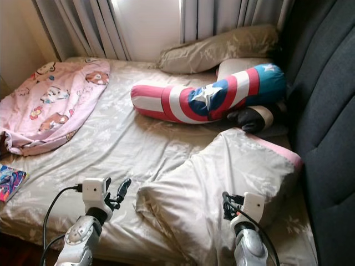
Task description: Clean up the room
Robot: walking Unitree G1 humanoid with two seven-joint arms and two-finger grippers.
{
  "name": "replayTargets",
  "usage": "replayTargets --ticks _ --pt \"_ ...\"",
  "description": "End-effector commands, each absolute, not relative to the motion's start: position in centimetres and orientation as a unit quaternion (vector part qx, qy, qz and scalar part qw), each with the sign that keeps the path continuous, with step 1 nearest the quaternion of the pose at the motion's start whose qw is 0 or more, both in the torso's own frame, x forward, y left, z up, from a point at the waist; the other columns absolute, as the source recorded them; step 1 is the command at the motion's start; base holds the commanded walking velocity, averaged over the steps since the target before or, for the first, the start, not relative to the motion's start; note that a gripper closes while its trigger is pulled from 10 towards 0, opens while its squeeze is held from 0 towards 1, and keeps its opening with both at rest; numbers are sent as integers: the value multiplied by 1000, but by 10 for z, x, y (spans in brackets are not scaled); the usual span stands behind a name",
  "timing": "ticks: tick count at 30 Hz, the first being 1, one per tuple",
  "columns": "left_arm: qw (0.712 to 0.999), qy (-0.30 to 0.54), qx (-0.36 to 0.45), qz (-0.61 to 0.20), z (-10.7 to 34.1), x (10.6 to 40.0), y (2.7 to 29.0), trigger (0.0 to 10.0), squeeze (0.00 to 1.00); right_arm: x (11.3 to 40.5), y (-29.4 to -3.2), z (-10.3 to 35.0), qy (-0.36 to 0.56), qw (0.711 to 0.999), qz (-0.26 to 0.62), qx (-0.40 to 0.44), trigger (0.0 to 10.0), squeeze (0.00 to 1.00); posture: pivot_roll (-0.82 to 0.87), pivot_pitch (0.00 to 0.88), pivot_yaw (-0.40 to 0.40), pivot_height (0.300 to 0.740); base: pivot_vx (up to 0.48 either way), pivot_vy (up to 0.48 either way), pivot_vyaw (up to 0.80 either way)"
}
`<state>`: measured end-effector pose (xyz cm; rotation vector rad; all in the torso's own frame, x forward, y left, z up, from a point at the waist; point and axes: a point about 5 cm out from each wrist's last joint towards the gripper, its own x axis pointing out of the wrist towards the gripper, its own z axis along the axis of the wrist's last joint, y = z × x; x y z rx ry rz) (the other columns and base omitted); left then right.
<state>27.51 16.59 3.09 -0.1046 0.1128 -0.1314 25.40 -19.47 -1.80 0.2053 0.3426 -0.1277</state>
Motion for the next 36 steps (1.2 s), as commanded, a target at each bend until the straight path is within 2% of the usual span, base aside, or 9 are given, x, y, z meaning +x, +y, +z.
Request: replayTargets --ticks 1,10,11,12,13,31,32,33,36 --pt "995 50 -58 -68 35 277 166 10000 0 255 -192 -19 177 977 -59 104 10000 0 20 37 13 668 0 0 0" --pt "994 51 -60 -70 36 277 165 10000 0 256 -191 -23 202 971 -66 110 10000 0 23 31 17 668 0 0 0" --pt "994 51 -61 -70 36 277 165 10000 0 256 -191 -24 208 970 -68 107 10000 388 22 30 17 668 0 0 0" --pt "994 51 -61 -70 36 277 165 10000 0 256 -191 -24 213 969 -68 105 10000 388 23 30 17 668 0 0 0" --pt "994 50 -61 -71 37 277 166 10000 0 255 -190 -27 233 966 -66 92 10000 1000 23 30 18 668 0 0 0" --pt "994 51 -59 -82 40 277 167 10000 0 246 -194 -42 302 934 -114 155 10000 1000 32 29 41 668 0 0 0" --pt "994 51 -58 -82 41 277 168 10000 0 245 -194 -42 303 932 -116 160 10000 914 32 31 41 668 0 0 0" --pt "994 51 -57 -83 41 277 168 10000 0 245 -195 -42 306 929 -122 168 10000 0 33 35 43 668 0 0 0" --pt "994 51 -55 -83 41 276 170 10000 0 247 -200 -40 307 923 -142 185 10000 0 31 37 43 668 0 0 0"
